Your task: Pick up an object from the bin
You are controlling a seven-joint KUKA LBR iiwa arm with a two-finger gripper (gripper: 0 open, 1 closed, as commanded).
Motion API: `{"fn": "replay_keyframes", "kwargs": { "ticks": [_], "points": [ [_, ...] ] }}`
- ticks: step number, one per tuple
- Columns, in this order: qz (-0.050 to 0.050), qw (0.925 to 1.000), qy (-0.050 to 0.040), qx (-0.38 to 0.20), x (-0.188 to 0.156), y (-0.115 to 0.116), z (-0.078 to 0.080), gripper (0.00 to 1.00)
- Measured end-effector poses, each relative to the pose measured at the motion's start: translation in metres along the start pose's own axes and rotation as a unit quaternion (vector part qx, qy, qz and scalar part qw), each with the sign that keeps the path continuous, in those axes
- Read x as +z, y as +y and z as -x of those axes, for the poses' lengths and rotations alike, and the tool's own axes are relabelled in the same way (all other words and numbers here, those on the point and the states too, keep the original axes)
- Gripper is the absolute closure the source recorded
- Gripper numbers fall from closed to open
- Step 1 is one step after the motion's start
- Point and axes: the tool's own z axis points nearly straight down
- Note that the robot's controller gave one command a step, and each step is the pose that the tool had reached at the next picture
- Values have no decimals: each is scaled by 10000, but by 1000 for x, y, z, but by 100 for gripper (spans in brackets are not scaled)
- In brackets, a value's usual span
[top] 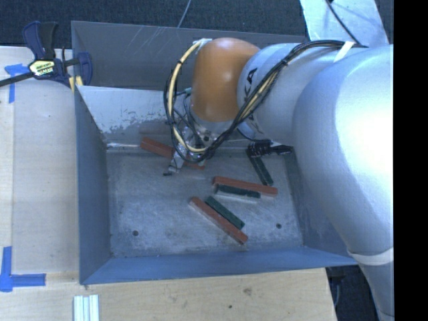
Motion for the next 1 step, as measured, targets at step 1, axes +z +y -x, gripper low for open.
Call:
{"fn": "replay_keyframes", "kwargs": {
  "ticks": [1],
  "points": [
    [1,10000,-2,7,-2,0,0,100]
  ]
}}
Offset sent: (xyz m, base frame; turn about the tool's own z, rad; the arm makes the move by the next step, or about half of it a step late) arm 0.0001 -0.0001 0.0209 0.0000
